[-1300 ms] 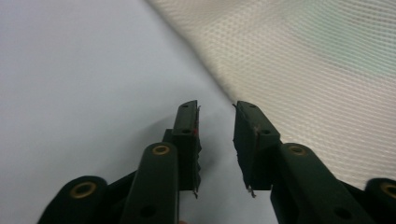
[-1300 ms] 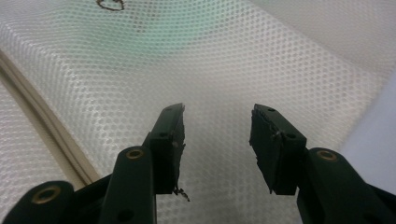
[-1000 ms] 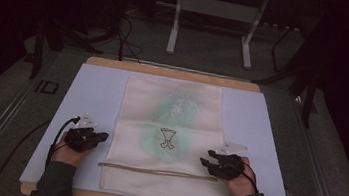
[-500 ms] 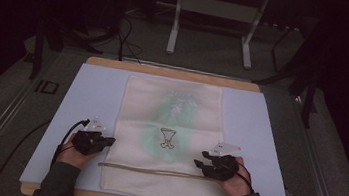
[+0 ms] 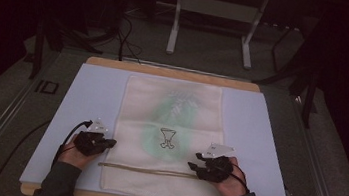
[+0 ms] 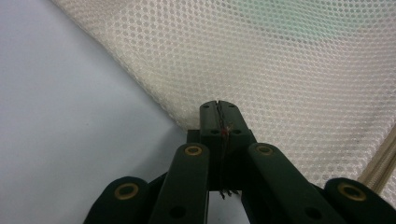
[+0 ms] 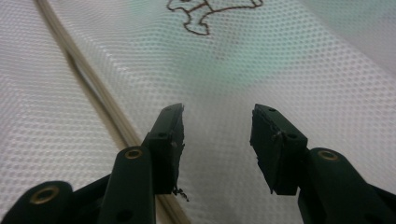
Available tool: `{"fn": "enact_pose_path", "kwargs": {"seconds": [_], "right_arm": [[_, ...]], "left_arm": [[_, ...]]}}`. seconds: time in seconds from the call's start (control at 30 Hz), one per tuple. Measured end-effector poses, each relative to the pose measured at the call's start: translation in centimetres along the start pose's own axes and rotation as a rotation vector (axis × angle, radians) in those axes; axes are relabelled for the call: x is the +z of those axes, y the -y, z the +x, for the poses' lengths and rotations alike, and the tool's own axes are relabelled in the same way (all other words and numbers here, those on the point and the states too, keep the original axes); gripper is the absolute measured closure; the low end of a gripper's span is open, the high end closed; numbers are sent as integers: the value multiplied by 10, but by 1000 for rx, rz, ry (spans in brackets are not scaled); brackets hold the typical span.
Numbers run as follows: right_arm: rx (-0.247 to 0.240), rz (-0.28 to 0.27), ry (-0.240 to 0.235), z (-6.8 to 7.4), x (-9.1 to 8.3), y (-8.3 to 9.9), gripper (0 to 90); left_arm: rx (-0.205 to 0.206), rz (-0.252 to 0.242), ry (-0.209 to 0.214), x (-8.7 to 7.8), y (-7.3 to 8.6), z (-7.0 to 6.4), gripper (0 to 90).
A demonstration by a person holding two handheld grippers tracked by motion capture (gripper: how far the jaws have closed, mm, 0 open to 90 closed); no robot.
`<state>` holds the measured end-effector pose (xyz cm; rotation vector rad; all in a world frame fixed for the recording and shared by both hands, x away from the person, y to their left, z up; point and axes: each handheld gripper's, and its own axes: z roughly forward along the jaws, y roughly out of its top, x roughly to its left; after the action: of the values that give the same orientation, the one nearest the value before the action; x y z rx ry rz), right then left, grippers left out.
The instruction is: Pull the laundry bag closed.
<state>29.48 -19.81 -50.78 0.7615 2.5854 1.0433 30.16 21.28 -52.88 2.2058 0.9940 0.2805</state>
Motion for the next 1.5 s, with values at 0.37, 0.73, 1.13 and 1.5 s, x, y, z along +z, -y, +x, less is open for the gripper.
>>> {"fn": "enact_pose_path", "kwargs": {"seconds": [0.37, 0.73, 1.13, 1.5], "right_arm": [[-33, -1, -56, 17, 9, -11, 536], [-87, 7, -119, 31, 20, -21, 560], [-125, -7, -176, 41, 28, -37, 562], [-181, -9, -221, 58, 43, -55, 600]], "left_arm": [[-6, 2, 15, 0, 1, 2, 896], [3, 5, 17, 0, 0, 2, 896], [6, 5, 25, 0, 1, 3, 897], [14, 11, 30, 0, 0, 4, 898]]}}
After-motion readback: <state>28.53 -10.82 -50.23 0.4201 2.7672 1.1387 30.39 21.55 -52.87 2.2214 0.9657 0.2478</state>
